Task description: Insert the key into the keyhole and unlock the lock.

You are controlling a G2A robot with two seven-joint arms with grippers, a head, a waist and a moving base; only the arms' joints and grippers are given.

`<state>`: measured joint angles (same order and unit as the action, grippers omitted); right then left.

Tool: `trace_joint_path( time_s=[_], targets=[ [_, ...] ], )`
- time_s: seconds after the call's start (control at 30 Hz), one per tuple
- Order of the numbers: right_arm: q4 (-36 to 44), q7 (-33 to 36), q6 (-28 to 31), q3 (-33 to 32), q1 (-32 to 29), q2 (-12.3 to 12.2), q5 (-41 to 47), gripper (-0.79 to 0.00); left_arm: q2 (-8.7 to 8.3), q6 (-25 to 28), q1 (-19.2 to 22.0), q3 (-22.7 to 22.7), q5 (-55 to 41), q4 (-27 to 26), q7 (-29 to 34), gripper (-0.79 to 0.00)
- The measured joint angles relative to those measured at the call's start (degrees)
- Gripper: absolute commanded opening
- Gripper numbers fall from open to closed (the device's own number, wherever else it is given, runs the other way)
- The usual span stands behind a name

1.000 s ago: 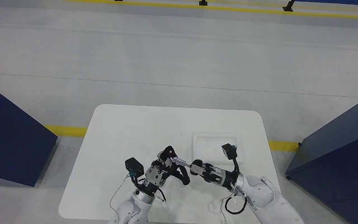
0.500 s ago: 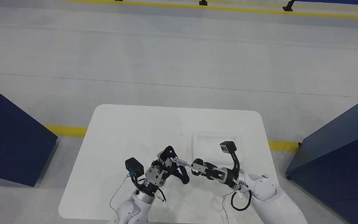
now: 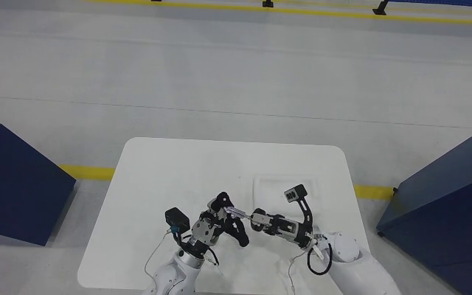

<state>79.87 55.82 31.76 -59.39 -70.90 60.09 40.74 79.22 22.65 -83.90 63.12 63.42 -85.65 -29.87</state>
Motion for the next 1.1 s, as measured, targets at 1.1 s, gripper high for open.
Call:
trace_joint_path(
  time_s=[1.1],
  targets=[
    [-8.44, 14.14, -33.56, 1.48, 3.94, 2.68, 24.04, -0.785, 0.0, 0.0, 0.0, 0.0, 0.0, 0.0, 0.0, -0.785]
  ],
)
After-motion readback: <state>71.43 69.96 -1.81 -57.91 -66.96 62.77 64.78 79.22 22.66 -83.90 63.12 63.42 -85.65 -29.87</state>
